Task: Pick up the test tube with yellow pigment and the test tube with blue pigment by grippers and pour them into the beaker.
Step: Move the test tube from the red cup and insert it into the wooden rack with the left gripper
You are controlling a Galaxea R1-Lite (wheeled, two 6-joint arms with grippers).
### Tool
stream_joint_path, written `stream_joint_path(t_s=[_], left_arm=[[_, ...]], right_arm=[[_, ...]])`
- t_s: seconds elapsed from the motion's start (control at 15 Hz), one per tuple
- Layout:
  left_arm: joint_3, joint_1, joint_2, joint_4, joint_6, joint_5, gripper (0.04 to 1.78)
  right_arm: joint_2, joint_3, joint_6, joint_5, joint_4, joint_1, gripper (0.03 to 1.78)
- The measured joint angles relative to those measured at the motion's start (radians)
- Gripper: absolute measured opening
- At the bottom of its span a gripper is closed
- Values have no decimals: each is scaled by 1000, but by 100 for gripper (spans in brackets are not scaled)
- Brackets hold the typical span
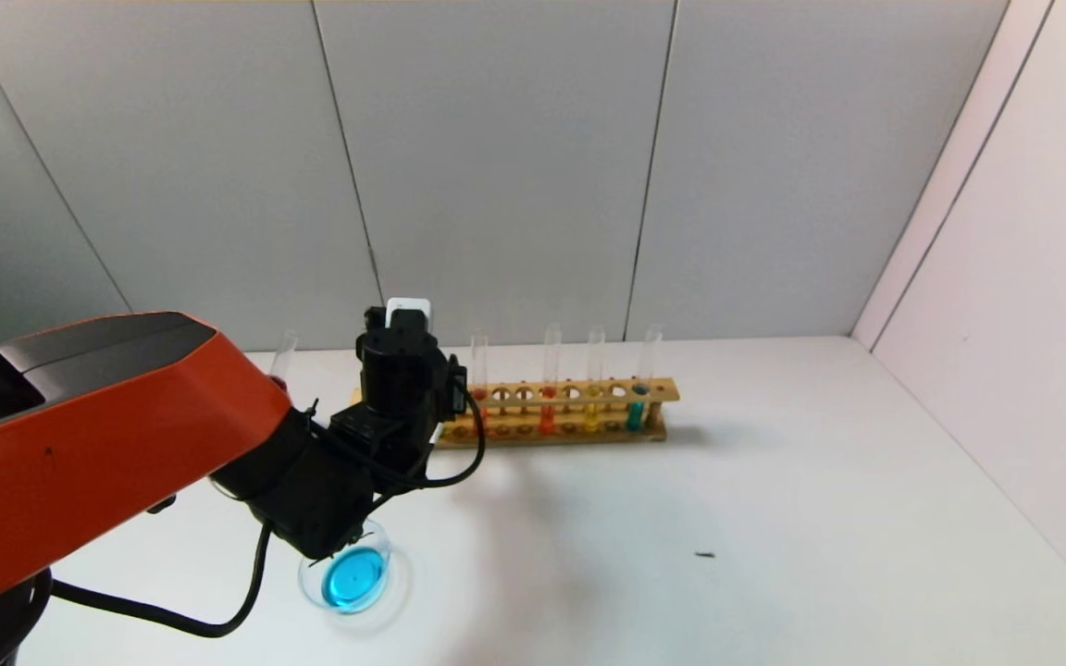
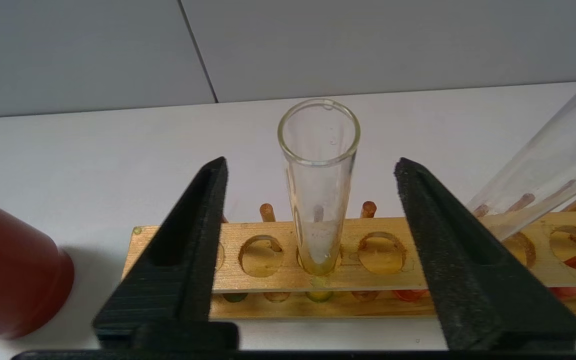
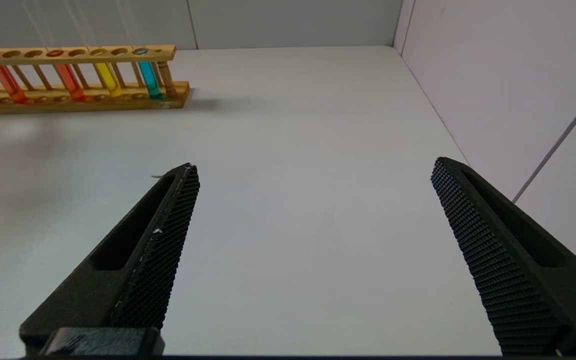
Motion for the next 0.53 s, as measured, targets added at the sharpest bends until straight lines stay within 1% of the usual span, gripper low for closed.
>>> stream_joint_path(t_s=[0.13, 0.27, 0.33, 0.53], left_arm=[[3, 1, -3, -17, 1, 2, 72], [3, 1, -5, -18, 2, 3, 41], [4, 1, -6, -19, 1, 1, 33], [8, 1, -7, -20, 0, 1, 31]], right_arm=[[0, 0, 0, 0, 0, 0, 170], [0, 0, 0, 0, 0, 0, 170], [0, 0, 0, 0, 0, 0, 170], [0, 0, 0, 0, 0, 0, 170]])
